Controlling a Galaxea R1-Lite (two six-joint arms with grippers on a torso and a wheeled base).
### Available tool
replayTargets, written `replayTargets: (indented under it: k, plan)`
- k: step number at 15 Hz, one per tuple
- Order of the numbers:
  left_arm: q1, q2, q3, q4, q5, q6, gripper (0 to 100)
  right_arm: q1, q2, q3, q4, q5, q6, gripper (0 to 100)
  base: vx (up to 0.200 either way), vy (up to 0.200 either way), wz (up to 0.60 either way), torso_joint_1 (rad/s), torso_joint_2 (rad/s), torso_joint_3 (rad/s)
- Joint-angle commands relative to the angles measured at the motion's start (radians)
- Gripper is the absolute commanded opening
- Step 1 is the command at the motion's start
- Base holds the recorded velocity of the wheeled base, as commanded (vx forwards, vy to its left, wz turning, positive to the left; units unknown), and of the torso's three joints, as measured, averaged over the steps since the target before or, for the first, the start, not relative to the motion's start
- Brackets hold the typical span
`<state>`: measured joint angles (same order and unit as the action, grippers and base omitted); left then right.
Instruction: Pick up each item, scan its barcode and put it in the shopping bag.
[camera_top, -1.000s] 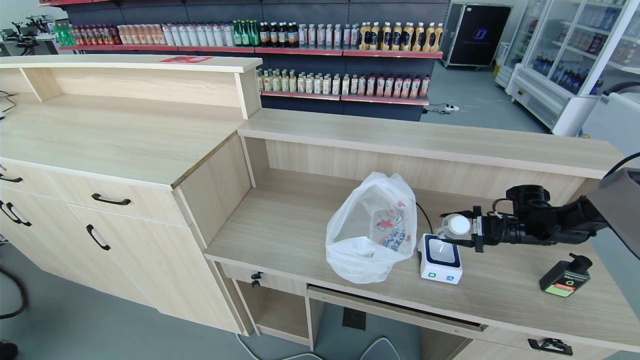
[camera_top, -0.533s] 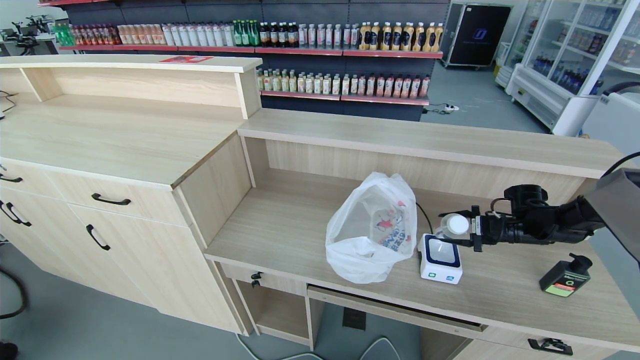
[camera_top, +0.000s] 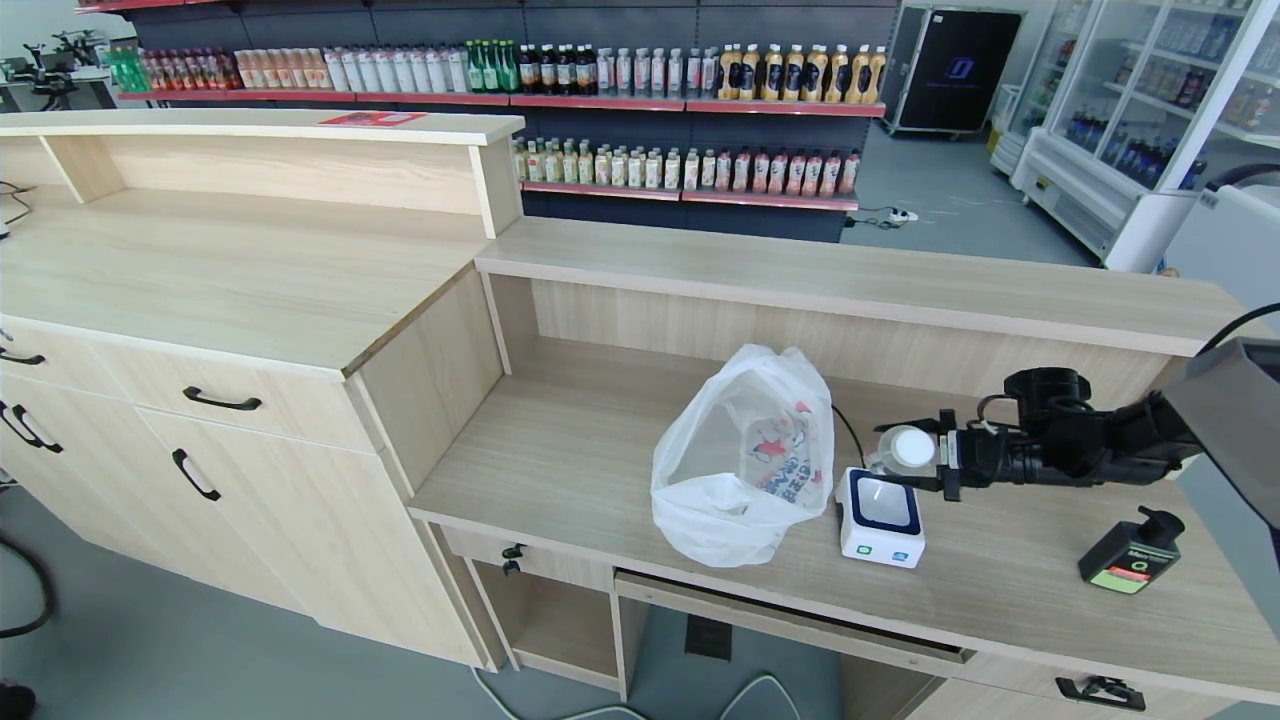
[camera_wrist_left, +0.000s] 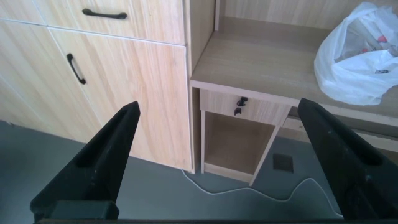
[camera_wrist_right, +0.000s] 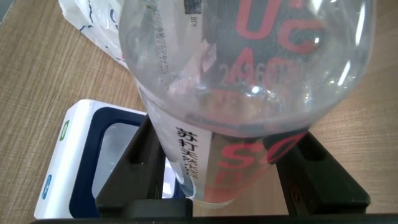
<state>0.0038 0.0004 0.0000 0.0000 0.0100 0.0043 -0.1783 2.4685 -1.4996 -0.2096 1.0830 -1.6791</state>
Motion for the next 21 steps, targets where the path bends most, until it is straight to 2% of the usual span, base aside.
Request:
replayTargets:
  k: [1, 3, 5, 8, 9, 11, 13, 16, 19, 21]
  plan:
    - [0.001, 0.0, 0.0, 0.0, 0.001, 0.0, 100, 0.0, 0.0, -0.002, -0.001, 0.0, 0.003, 0, 0.0, 0.0, 0.0, 0.0, 0.0, 0.0]
    - [0.001, 0.0, 0.0, 0.0, 0.001, 0.0, 100, -0.009, -0.036, -0.027, 0.006, 0.0, 0.038, 0, 0.0, 0.0, 0.0, 0.0, 0.0, 0.0]
    - [0.001, 0.0, 0.0, 0.0, 0.001, 0.0, 100, -0.036, -0.106, -0.025, 0.07, -0.002, 0.116, 0, 0.0, 0.0, 0.0, 0.0, 0.0, 0.0]
    - [0.001, 0.0, 0.0, 0.0, 0.001, 0.0, 100, -0.075, -0.281, 0.061, 0.207, -0.002, 0.28, 0, 0.0, 0.0, 0.0, 0.0, 0.0, 0.0]
    - [0.001, 0.0, 0.0, 0.0, 0.001, 0.0, 100, -0.089, -0.405, 0.133, 0.277, -0.006, 0.432, 0, 0.0, 0.0, 0.0, 0.0, 0.0, 0.0]
    - [0.001, 0.0, 0.0, 0.0, 0.001, 0.0, 100, -0.093, -0.546, 0.233, 0.286, -0.015, 0.631, 0, 0.0, 0.0, 0.0, 0.0, 0.0, 0.0]
    - [0.001, 0.0, 0.0, 0.0, 0.001, 0.0, 100, -0.096, -0.672, 0.309, 0.286, -0.101, 0.863, 0, 0.0, 0.0, 0.0, 0.0, 0.0, 0.0]
    - [0.001, 0.0, 0.0, 0.0, 0.001, 0.0, 100, -0.089, -0.836, 0.358, 0.285, -0.374, 1.346, 0, 0.0, 0.0, 0.0, 0.0, 0.0, 0.0]
    - [0.001, 0.0, 0.0, 0.0, 0.001, 0.0, 100, -0.013, -0.876, 0.351, 0.223, -0.698, 1.675, 0, 0.0, 0.0, 0.0, 0.0, 0.0, 0.0]
    - [0.001, 0.0, 0.0, 0.0, 0.001, 0.0, 100, 0.028, -0.87, 0.377, 0.119, -0.841, 1.78, 0, 0.0, 0.0, 0.0, 0.0, 0.0, 0.0]
